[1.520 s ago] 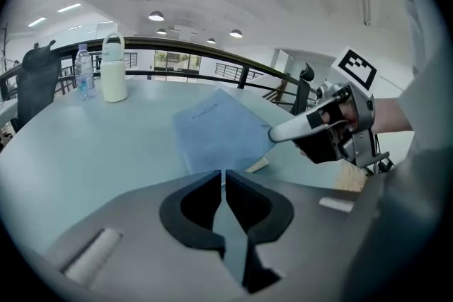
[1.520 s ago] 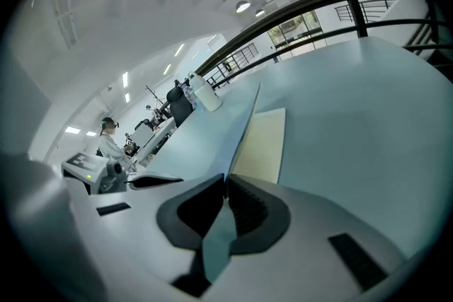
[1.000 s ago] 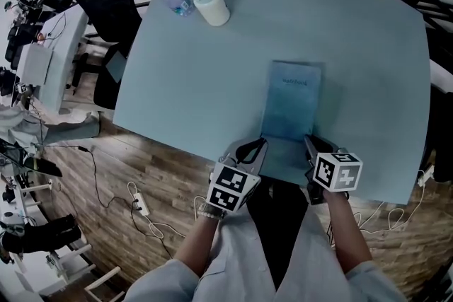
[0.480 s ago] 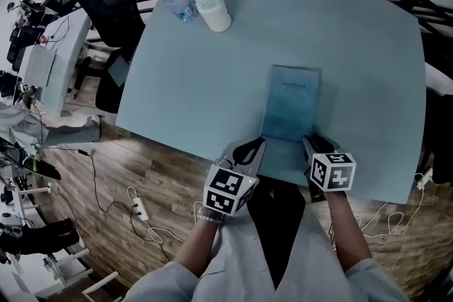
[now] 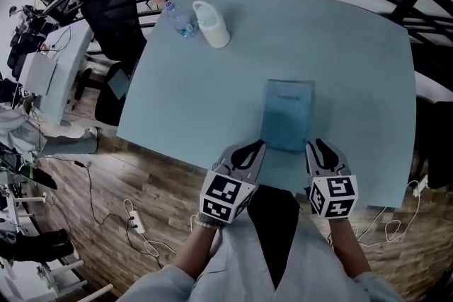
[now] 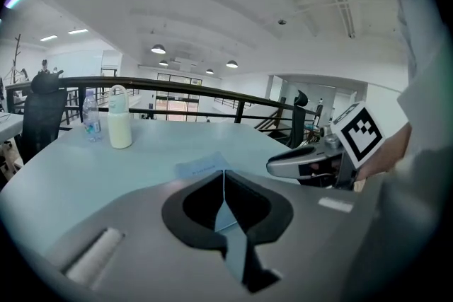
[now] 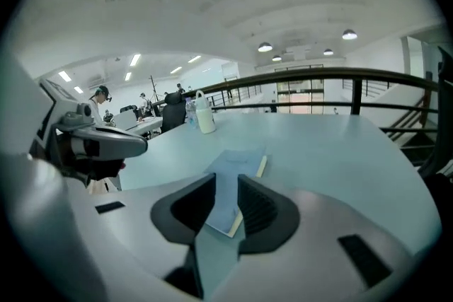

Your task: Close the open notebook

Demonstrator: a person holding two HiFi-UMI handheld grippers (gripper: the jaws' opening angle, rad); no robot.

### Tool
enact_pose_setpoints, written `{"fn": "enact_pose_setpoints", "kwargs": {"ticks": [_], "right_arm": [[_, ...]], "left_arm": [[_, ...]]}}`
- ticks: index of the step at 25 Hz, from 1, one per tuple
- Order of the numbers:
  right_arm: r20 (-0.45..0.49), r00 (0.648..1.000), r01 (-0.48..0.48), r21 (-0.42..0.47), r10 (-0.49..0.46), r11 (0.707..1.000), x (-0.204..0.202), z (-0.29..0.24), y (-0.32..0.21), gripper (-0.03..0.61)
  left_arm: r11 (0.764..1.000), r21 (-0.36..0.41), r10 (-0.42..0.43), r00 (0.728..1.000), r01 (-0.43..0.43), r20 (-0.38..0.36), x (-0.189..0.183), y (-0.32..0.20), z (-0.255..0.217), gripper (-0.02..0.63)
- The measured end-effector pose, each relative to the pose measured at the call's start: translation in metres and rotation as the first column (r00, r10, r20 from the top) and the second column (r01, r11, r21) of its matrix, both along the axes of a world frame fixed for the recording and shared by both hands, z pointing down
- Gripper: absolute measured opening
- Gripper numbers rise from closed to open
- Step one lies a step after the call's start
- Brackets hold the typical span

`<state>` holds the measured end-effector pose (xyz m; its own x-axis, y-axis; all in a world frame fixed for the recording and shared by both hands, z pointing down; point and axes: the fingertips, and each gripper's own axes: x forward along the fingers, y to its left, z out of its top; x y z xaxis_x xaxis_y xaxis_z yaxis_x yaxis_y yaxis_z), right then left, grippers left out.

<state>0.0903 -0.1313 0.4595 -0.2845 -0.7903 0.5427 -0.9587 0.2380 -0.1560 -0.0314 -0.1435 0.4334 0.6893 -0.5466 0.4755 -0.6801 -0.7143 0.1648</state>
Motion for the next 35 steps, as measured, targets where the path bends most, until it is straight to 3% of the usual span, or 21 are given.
{"fn": "enact_pose_setpoints", "kwargs": {"ticks": [9,14,21,35], "right_arm": [[-0.001,1.0,-0.014,0.238,0.015,0.971,-0.007,-0.091,-0.002,0.029],[0.021,0.999,-0.03,0.322,0.024,0.946,-0.007,-0.122,-0.001,0.018],[0.016,1.0,-0.023,0.379,0.018,0.925,-0.011,-0.15,-0.004,0.008],[-0.041,0.999,0.008,0.421,0.011,0.907,-0.016,-0.169,-0.003,0.002]], "left_arm": [[0.993,0.115,0.025,0.998,-0.018,-0.058,0.014,-0.011,-0.062,0.006],[0.982,0.186,0.043,0.994,-0.025,-0.096,0.02,-0.011,-0.096,0.005],[0.97,0.24,0.076,0.988,-0.043,-0.133,0.024,-0.004,-0.125,0.005],[0.97,0.236,0.1,0.985,-0.064,-0.144,0.025,-0.002,-0.128,0.005]]}}
